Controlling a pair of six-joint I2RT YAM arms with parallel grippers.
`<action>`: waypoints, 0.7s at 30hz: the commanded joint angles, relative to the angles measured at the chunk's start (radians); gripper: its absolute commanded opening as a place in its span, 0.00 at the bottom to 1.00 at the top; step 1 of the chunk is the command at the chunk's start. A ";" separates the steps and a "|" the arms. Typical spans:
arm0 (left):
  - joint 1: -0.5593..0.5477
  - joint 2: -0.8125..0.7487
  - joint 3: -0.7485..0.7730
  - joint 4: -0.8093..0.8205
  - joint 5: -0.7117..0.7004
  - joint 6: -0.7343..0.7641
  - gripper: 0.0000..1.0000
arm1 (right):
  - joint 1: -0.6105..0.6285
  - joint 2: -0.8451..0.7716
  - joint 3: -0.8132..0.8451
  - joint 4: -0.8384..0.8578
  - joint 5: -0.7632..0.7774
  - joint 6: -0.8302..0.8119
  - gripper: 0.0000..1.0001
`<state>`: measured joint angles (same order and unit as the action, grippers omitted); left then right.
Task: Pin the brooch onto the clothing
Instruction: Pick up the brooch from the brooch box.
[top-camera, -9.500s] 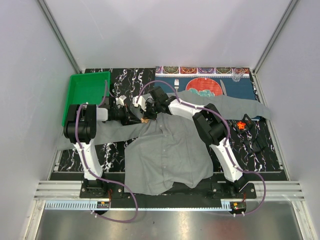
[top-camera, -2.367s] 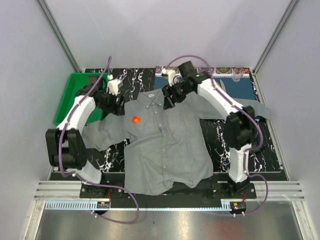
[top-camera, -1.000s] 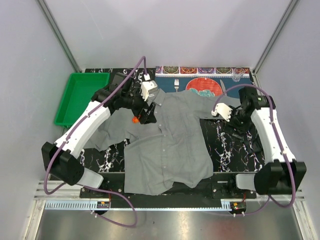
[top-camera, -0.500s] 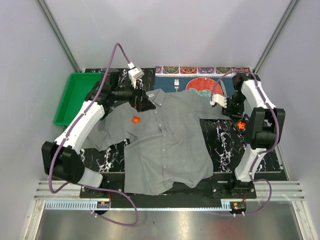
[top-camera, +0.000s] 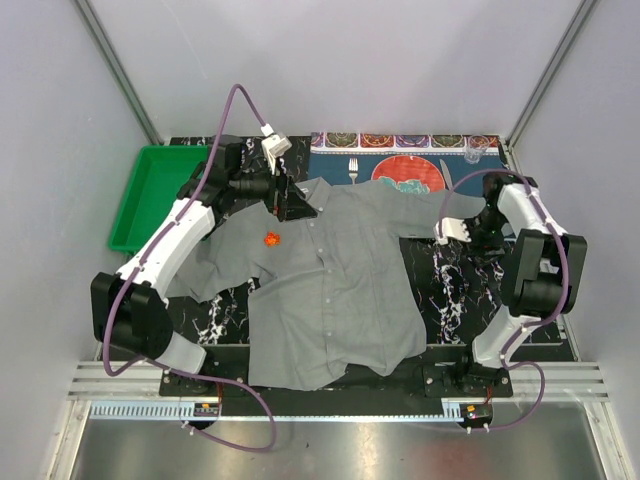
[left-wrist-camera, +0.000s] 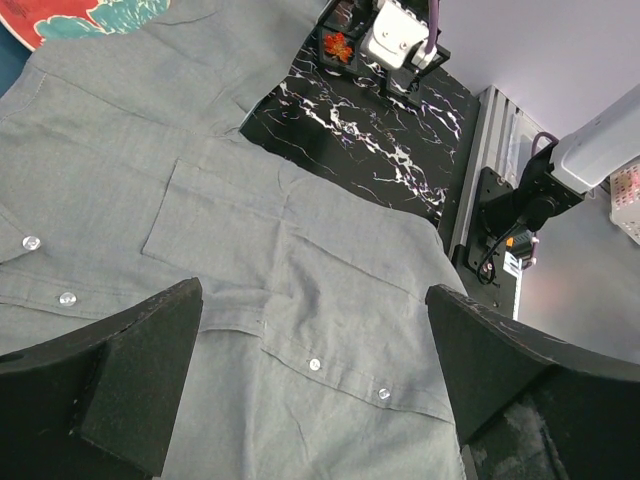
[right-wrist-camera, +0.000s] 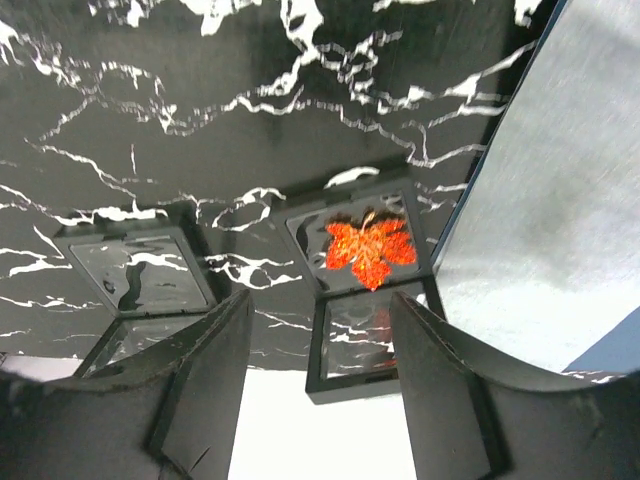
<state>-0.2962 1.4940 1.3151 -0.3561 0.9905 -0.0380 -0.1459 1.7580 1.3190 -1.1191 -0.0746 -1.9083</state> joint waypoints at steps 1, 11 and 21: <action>-0.001 -0.012 -0.004 0.059 0.045 -0.008 0.97 | -0.052 0.006 0.049 -0.016 -0.025 -0.350 0.64; 0.000 0.002 -0.011 0.055 0.056 -0.007 0.97 | -0.050 0.044 0.063 0.015 0.022 -0.394 0.64; -0.001 0.022 -0.005 0.059 0.057 -0.011 0.97 | -0.037 0.038 -0.036 0.142 0.019 -0.390 0.65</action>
<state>-0.2962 1.5116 1.3064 -0.3435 1.0134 -0.0505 -0.1898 1.8004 1.3018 -1.0199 -0.0681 -1.9781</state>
